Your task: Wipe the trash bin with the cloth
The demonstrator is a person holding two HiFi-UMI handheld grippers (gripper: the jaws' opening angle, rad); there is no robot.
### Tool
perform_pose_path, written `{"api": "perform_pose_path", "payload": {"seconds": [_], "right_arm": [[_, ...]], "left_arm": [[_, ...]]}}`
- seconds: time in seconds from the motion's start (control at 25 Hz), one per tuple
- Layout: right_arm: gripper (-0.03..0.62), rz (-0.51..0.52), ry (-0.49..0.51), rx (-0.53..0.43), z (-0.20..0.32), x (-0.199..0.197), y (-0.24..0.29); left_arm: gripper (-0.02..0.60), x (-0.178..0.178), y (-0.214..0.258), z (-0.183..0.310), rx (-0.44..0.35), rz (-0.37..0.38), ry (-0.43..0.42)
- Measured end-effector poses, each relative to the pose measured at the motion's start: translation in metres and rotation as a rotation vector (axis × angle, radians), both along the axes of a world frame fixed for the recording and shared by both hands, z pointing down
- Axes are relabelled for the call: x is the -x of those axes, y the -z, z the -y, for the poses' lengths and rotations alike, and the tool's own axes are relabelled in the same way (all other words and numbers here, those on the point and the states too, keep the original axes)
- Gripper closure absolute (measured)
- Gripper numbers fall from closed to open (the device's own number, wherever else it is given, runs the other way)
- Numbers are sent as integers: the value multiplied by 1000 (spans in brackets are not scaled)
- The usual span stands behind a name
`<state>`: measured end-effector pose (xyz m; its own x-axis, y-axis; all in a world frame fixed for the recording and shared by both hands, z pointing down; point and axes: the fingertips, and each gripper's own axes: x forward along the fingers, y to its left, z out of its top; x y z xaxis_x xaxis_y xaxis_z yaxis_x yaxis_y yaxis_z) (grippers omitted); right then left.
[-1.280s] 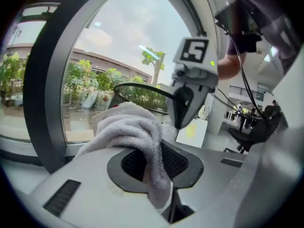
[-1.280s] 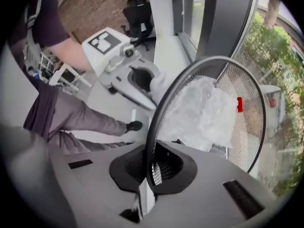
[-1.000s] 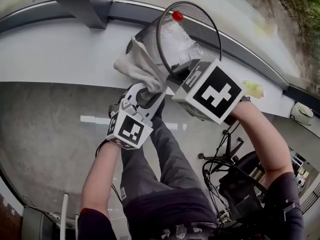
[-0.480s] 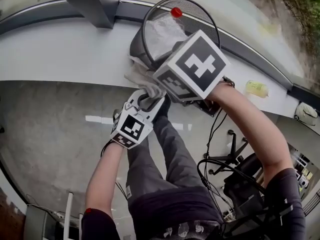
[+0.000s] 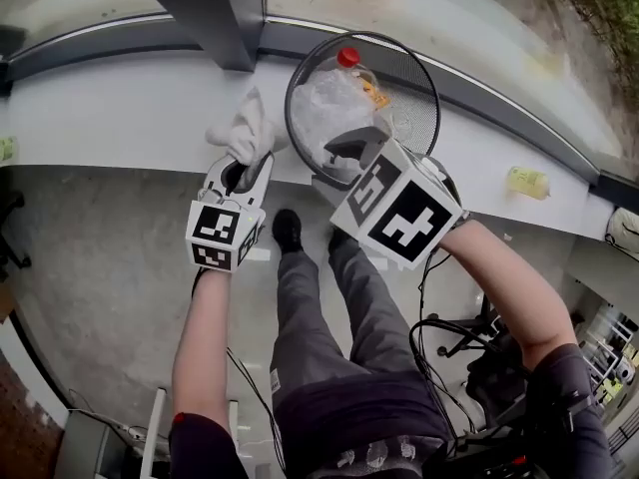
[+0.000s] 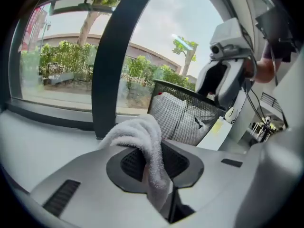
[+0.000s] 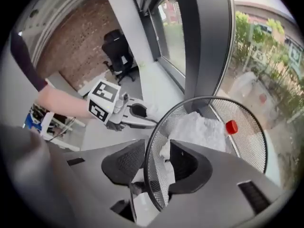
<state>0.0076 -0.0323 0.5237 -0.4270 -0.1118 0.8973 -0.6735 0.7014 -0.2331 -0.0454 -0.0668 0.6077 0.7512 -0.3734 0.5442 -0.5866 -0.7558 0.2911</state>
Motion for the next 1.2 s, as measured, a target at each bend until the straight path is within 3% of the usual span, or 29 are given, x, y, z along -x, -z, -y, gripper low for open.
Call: {"api": "perform_pose_path", "payload": {"seconds": [0.08, 0.2, 0.36, 0.48, 0.56, 0.64, 0.76, 0.88, 1.04, 1.2], "right_arm": [[448, 1, -14, -31, -3, -2, 6], [448, 26, -116, -44, -1, -19, 25], [450, -13, -357, -225, 23, -74, 64], [453, 239, -529, -187, 20, -84, 99], [594, 374, -620, -149, 9, -92, 117], [595, 399, -678, -148, -1, -100, 125], [595, 456, -732, -144, -10, -104, 139], [595, 598, -797, -139, -17, -101, 160], [595, 803, -812, -138, -21, -97, 192], [595, 845, -885, -201, -41, -115, 226]], "left_arm": [[531, 2, 4, 13, -23, 23, 5], [531, 6, -6, 28, -22, 72, 2], [518, 20, -41, 53, 28, 193, -14], [460, 54, -58, 59, 119, 310, 39], [403, 76, -65, 60, 182, 368, 87], [310, 97, -66, 68, 220, 394, 116], [259, 120, -55, 79, 230, 418, 137], [250, 131, -21, 95, 197, 389, 180], [250, 136, 54, 109, 49, 321, 227], [250, 110, 97, 110, -49, 280, 117]]}}
